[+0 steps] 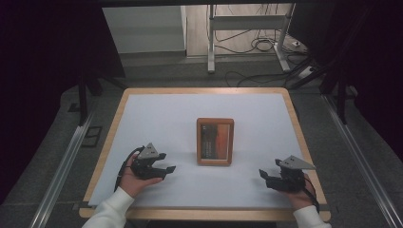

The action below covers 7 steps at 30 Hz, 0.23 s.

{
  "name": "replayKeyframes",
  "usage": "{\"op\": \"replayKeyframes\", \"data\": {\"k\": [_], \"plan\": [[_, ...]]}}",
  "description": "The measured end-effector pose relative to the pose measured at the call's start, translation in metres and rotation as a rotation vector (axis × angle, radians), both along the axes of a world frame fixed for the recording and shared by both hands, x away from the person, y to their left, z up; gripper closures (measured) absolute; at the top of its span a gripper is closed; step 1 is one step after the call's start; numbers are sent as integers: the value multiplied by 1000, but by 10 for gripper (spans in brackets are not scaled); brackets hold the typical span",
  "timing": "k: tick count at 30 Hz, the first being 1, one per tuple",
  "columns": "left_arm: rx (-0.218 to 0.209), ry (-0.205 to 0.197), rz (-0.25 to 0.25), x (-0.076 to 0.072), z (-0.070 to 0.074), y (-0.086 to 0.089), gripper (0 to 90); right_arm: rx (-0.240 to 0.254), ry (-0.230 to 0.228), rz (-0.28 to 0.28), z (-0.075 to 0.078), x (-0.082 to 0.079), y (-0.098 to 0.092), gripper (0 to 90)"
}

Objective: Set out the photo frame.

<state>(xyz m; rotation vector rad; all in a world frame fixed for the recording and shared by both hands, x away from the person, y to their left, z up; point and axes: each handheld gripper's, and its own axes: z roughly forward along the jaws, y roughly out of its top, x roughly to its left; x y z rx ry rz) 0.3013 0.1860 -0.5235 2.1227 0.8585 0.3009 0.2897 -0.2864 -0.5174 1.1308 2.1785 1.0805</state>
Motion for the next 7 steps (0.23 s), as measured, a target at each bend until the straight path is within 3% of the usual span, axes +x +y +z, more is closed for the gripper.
{"op": "replayKeyframes", "data": {"k": [7], "plan": [[-2,0,-6,0,0,1,335,-22,-40,-25,1,0,2,202]]}}
